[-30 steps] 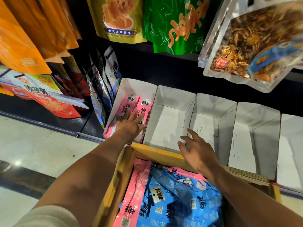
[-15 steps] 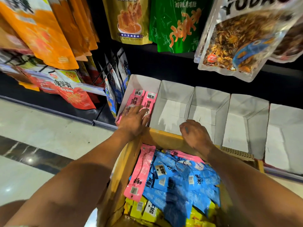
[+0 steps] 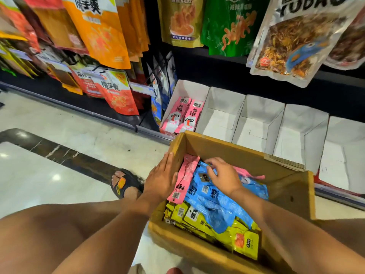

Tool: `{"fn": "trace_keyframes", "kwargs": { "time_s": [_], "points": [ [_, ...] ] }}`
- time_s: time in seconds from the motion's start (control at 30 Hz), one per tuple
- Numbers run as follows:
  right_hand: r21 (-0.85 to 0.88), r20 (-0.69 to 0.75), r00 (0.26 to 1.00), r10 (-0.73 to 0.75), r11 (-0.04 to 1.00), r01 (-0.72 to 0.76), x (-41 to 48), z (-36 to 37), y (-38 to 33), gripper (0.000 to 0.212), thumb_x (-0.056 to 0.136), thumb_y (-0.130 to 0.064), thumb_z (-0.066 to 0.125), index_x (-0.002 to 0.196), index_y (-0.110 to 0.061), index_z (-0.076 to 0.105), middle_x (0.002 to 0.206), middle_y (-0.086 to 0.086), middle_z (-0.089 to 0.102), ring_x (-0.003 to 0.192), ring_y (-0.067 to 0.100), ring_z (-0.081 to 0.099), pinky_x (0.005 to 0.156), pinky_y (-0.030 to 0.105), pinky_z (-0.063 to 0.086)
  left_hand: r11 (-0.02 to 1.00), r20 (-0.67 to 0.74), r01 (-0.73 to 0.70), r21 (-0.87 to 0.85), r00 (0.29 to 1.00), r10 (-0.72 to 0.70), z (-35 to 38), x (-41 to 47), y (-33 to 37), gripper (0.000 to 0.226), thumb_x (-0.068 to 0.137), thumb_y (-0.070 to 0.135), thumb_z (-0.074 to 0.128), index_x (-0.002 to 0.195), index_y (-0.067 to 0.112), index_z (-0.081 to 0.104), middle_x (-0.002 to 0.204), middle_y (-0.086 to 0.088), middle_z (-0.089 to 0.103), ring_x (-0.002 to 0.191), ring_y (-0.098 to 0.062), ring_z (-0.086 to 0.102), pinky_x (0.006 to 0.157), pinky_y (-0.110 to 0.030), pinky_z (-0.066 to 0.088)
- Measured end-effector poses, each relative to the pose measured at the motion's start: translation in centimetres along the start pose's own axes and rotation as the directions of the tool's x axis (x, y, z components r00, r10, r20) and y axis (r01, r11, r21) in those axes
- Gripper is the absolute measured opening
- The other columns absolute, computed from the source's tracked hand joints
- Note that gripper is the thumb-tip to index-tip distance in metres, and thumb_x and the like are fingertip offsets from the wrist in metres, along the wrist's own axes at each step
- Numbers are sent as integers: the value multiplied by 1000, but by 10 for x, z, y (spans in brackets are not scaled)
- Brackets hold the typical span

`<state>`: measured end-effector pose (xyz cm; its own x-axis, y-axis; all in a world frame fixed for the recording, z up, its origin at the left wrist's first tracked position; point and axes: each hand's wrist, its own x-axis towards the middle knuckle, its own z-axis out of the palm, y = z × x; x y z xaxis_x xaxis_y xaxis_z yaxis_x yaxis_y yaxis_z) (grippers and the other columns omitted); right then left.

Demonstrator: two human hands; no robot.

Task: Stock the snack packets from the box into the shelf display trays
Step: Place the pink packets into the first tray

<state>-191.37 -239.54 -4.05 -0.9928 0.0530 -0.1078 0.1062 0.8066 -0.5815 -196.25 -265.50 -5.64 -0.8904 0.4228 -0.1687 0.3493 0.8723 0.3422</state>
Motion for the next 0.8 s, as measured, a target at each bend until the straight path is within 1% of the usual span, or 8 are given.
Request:
{"fn": "trace_keyframes", "kwargs": {
  "time_s": [0.03,0.1,0.2,0.3,0.47,0.6,0.73,0.8],
  "points": [
    [16,63,998,7,1000,-8,-7,12,-6,28,96,-33,53,122,-31,63,120,-9,64,103,13,64,87,38,54,1000,-1,11,-13,1000,-11,2,-1,-1,72,105,48,31,165,24,-2,172,-1,7,149,-25,36,114,-43,41],
    [-40,193,981,-32,998,41,-17,38,-14,27,94,-32,56,120,-35,63,118,-10,63,104,12,63,85,36,54,999,-5,29,-37,1000,-29,4,0,-1,71,105,45,32,164,25,0,172,-1,11,147,-25,40,111,-43,44],
    [-164,322,938,-131,968,191,-26,72,-22,31,89,-33,59,120,-36,61,124,-10,60,119,15,53,95,34,49,998,-12,37,-56,999,-38,7,2,-1,68,106,39,36,164,24,4,170,-2,18,143,-27,45,105,-45,48],
    [-247,379,909,-170,929,277,-27,99,-27,43,82,-36,67,124,-27,60,133,-4,53,129,21,43,104,41,43,998,-38,10,-58,999,-13,10,1,-4,66,106,42,31,164,22,8,169,-4,22,140,-28,48,102,-46,51],
    [-301,398,901,-173,903,306,-24,118,-37,47,80,-26,67,127,-23,63,145,1,46,136,26,39,106,42,38,997,-35,1,-75,999,-3,9,2,-2,65,106,45,25,164,21,7,170,-5,20,144,-28,43,106,-46,48],
    [-325,430,884,-185,881,343,-22,116,-34,37,93,-35,53,127,-25,63,149,0,44,139,24,37,110,43,36,996,-26,6,-88,1000,-8,6,1,-2,65,108,47,26,164,22,4,171,-4,16,148,-25,38,112,-43,44],
    [-334,330,898,-292,853,401,-22,103,-32,38,101,-43,37,120,-28,66,132,-2,57,128,21,49,100,42,50,992,11,25,-122,1000,-24,0,-1,-2,72,102,62,14,164,26,4,171,-2,17,151,-23,33,116,-43,39],
    [-306,257,897,-359,850,428,-21,93,-33,41,101,-44,30,117,-31,65,119,-5,61,118,19,55,94,38,53,979,52,58,-197,997,-48,-5,-2,0,79,97,70,7,164,29,5,171,1,15,154,-20,26,122,-44,30]
  ]
}}
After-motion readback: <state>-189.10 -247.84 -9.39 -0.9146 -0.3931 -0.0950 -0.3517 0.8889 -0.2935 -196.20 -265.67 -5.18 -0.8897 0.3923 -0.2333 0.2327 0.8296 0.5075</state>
